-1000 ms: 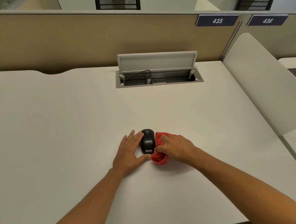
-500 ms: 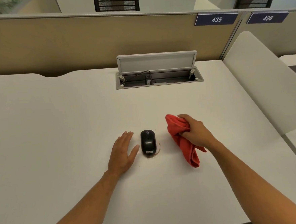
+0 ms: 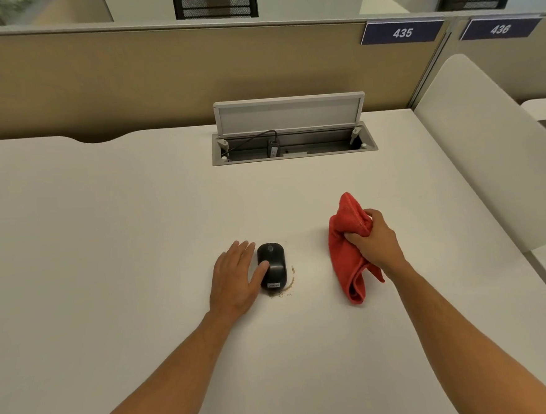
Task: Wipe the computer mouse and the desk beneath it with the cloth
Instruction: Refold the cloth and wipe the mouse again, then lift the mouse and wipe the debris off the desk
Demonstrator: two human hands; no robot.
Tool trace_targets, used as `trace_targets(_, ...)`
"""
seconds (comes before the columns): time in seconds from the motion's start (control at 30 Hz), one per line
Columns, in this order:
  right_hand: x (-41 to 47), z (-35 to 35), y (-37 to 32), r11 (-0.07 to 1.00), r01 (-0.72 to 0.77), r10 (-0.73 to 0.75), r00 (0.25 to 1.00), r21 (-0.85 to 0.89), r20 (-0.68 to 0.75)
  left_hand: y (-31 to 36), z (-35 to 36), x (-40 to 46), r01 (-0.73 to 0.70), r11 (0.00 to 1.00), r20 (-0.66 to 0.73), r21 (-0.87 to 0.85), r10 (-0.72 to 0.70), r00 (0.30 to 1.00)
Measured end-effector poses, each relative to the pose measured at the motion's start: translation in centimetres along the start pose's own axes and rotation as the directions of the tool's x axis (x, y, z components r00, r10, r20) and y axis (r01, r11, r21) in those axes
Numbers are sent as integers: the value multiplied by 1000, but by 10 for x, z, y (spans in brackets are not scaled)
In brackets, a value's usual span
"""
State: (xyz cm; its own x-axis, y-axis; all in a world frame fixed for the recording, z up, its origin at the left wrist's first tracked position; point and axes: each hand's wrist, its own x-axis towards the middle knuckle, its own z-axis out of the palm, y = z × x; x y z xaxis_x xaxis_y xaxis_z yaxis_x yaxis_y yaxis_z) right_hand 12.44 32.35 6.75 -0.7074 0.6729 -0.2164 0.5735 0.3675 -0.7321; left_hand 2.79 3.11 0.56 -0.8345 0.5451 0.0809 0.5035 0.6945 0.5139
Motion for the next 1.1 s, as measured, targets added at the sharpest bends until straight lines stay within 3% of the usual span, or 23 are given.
trace_targets(0.23,9,-9,28,995,-94,94,996,-33,3,-15,2,-1,66,997,-3,46,-66,998)
trace_targets(0.4,10,-14,44,926,-84,53,994,-368,-95,-13,3,0,65,995,16,76,-66,998)
trace_targets(0.5,4,-14,48,883,-103,37,988,-457,-151,-13,4,1,59,991,28,120,-63,998)
trace_targets(0.57,-2,-14,46,881,-96,-26,968,-464,-251,-12,4,2,59,990,30,132,-63,998)
trace_targets(0.63,-6,-15,41,889,57,-233,911,-455,-341,-11,4,2,59,989,29,139,-64,998)
trace_targets(0.7,-6,-14,37,850,281,-429,860,-445,-277,-11,3,2,60,987,30,147,-65,997)
trace_targets(0.77,-5,-7,37,806,380,-482,866,-454,-130,-11,3,1,60,987,33,151,-65,997)
trace_targets(0.9,-4,15,50,761,363,-381,921,-538,82,-8,1,1,64,988,29,142,-69,997)
trace_targets(1.1,-5,26,60,845,241,-261,965,-478,26,-7,0,1,94,992,29,79,-97,995)
